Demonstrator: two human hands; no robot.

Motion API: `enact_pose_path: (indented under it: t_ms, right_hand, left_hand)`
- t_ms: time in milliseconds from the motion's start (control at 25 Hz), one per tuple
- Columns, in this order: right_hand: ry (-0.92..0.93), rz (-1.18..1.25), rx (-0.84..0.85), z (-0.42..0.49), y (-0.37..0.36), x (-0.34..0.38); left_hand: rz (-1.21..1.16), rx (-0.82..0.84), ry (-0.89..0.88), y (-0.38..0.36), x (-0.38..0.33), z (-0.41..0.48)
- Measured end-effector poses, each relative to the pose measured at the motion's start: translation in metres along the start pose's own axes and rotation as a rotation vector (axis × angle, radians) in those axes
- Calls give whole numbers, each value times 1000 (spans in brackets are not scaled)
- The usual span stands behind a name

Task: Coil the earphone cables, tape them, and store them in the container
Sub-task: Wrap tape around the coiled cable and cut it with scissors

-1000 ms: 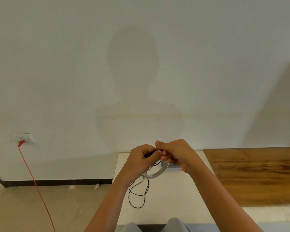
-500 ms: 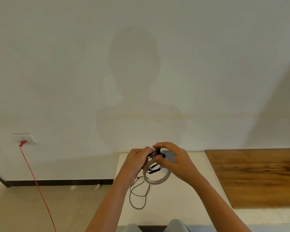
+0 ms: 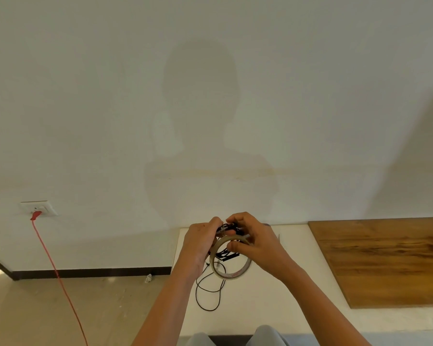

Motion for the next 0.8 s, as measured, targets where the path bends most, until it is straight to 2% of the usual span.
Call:
enact_pose_path:
  t_ms: [120,240,400,560,800]
  right_hand:
    - [43,-14,-33,1,0,-2]
    - [75,-20,-120,1,2,-3]
    - [85,-7,-183,2,4,-4]
    - [85,-5,-174,3,5,-5]
    - [95,-42,-138,6,11,-5]
  left_hand:
    - [-99,12,-22,-1,0,-1]
    - [-227,-22,-115,0,0,-1]
    - [-108,-65,-258,-2,-1,-3]
    - [-12,-95,-279,-1,-1,-4]
    - [89,76,-275,5,-9,-2]
Point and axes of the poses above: each hand's wrist, its own z-axis towards the middle knuckle, its own y-axis out of the back of the hand, x = y × z, the point moved 3 cm from there along z, towards the middle knuckle, and after that the axes turned 5 degrees about x, right-handed, at the moved point
